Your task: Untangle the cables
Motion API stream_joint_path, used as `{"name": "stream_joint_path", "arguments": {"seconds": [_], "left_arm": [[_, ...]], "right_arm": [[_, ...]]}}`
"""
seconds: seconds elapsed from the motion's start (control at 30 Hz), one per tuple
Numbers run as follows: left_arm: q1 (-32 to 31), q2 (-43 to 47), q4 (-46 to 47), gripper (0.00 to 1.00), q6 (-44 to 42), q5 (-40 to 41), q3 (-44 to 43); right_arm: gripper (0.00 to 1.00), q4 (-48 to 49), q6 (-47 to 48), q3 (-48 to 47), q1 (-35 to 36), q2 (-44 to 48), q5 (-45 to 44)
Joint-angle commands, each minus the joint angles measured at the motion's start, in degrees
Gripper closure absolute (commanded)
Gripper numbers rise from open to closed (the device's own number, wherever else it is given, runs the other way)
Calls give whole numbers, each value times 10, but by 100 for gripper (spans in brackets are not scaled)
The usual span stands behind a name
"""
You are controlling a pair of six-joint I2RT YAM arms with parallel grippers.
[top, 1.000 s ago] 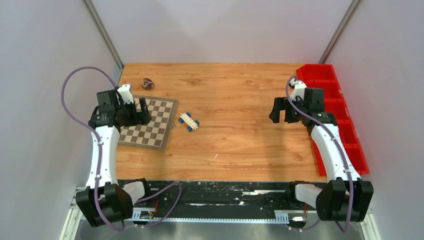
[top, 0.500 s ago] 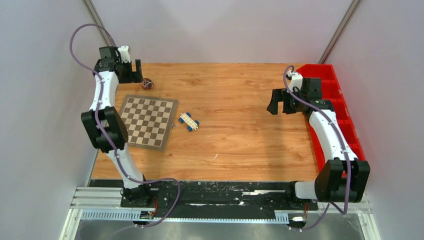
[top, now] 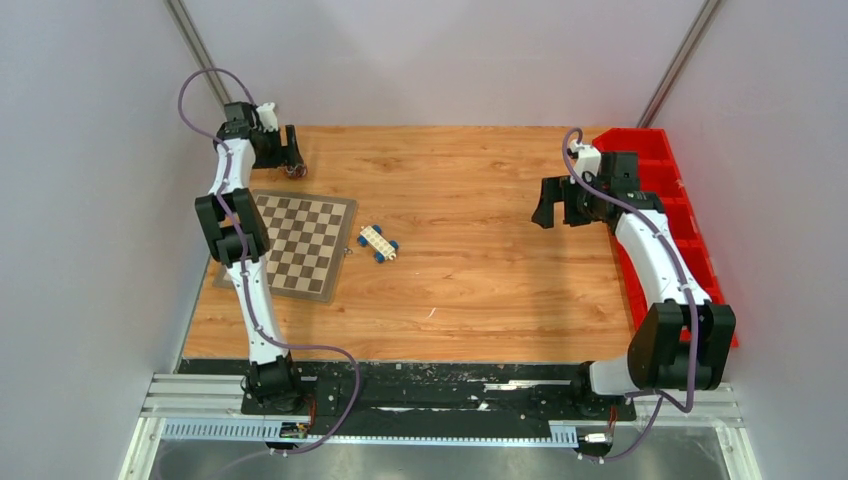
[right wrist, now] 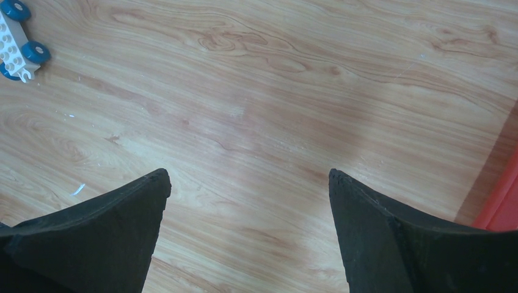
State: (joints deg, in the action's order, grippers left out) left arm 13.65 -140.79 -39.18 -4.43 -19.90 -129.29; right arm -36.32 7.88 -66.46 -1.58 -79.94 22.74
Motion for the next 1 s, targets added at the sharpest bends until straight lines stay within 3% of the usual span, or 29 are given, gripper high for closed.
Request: {"name": "stream_joint_path", "arguments": {"seconds": [0.0, 0.1, 0.17, 0.2, 0.23, 0.27, 0.33, 0.37, 0.47, 0.57, 0.73, 0.83, 0.97], "left_arm": [[-3, -17, 14, 13, 61, -57, -42], [-13, -31, 10, 23, 71, -53, -37], [-16, -41, 0, 38, 75, -55, -36], [-17, -43, -7, 52, 77, -57, -36], [-17, -45, -13, 60, 82, -62, -36], [-17, -40, -16, 77, 84, -66, -36], [-21, -10, -19, 95, 81, -85, -29], [-24, 6, -17, 98, 74, -101, -15], [-59, 125, -11, 100, 27, -139, 36], [-109, 238, 1, 100, 12, -177, 148], [-259, 396, 43, 100, 64, -264, 334], [-362, 426, 112, 100, 108, -286, 403], [-465, 399, 213, 100, 163, -281, 461]], "right_arm": [[0, -8, 14, -41, -2, -21, 29], [0, -16, 14, -51, -2, -32, 43], [0, -20, 18, -54, -2, -34, 47], [0, -22, 21, -55, -2, -34, 49], [0, -24, 24, -56, -2, -35, 51], [0, -27, 28, -56, -2, -33, 53], [0, -32, 36, -58, -2, -30, 63], [0, -36, 42, -59, -2, -28, 71], [0, -60, 81, -60, -2, -21, 105], [0, -92, 116, -60, -3, -13, 137], [0, -133, 146, -56, -2, -1, 212], [0, -138, 148, -40, -2, 9, 230], [0, -141, 149, -22, -2, 7, 221]]}}
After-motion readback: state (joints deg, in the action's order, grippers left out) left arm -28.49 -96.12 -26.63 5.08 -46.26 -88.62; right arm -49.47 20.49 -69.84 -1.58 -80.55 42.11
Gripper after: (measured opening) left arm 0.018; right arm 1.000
